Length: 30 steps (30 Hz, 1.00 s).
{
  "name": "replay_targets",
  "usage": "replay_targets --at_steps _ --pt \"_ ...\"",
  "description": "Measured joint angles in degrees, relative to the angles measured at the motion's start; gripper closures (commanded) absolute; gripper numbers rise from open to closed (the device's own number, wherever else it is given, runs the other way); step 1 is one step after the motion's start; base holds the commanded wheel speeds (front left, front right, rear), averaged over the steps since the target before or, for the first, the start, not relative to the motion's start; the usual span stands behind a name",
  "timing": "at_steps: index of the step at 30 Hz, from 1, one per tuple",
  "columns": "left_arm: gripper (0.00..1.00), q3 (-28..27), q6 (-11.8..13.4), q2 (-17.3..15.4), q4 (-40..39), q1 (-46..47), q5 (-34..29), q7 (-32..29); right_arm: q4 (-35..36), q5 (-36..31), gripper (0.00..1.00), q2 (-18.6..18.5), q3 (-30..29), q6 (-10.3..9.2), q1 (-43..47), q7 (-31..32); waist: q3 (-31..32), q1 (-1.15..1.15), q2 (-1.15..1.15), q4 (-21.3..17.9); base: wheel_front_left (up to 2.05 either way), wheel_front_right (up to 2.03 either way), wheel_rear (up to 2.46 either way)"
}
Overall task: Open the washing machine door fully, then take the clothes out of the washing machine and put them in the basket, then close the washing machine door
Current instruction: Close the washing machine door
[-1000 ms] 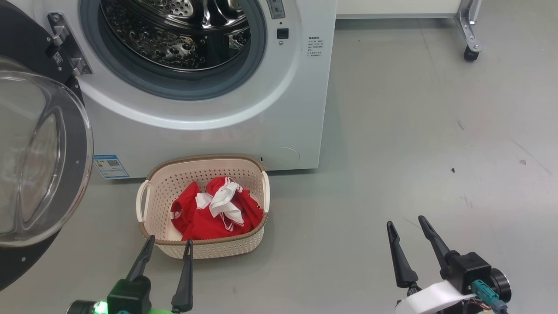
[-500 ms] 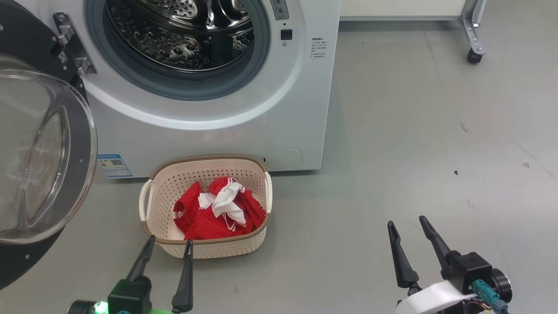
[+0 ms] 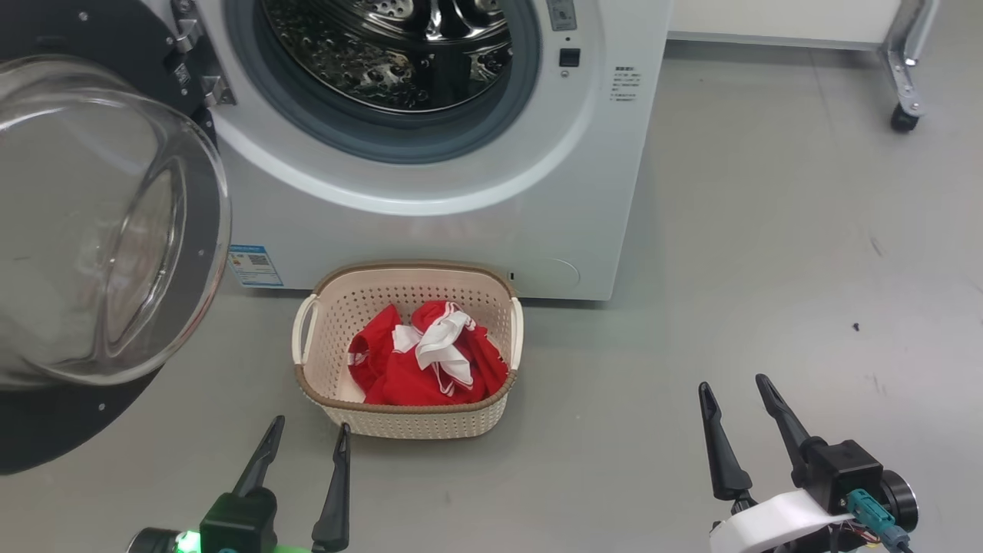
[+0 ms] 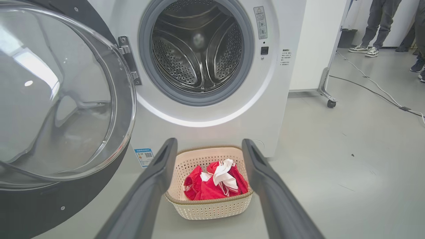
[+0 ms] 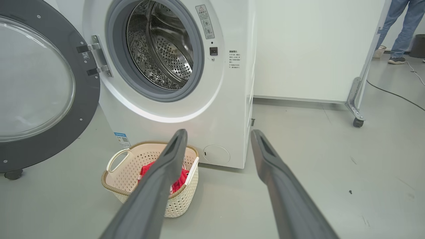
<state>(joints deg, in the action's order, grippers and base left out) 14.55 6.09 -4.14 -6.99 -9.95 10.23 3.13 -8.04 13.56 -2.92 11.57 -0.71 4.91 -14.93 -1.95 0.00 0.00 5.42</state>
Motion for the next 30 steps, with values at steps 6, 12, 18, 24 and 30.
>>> replay_targets --at_steps 6,12,18,24,30 --pt "0.00 -0.7 0.0 0.1 0.2 0.0 0.3 0.6 0.0 0.0 0.00 -0.4 0.2 0.13 0.0 0.0 0.0 0.00 0.00 4.1 0.00 0.00 0.00" --pt "0.00 -1.0 0.1 0.2 0.4 0.0 0.8 1.1 -0.2 -0.1 0.00 -0.4 0.7 0.63 0.0 0.0 0.2 0.00 0.00 8.7 0.00 0.00 0.00" --pt "0.00 -1.0 0.1 0.3 0.8 0.0 0.8 1.3 -0.6 -0.1 0.00 -0.4 0.9 0.64 0.0 0.0 0.4 0.00 0.00 13.5 0.00 0.00 0.00" --pt "0.00 0.4 0.1 0.5 1.4 0.0 0.9 1.4 -0.6 -0.1 0.00 -0.4 0.8 0.63 0.0 0.0 0.6 0.00 0.00 18.3 0.00 0.00 0.00" --pt "0.00 -1.0 0.2 0.5 1.5 -0.1 1.6 2.3 -0.8 -0.6 0.00 -0.3 2.3 1.25 0.0 0.0 0.8 0.00 0.00 22.8 0.00 0.00 0.00"
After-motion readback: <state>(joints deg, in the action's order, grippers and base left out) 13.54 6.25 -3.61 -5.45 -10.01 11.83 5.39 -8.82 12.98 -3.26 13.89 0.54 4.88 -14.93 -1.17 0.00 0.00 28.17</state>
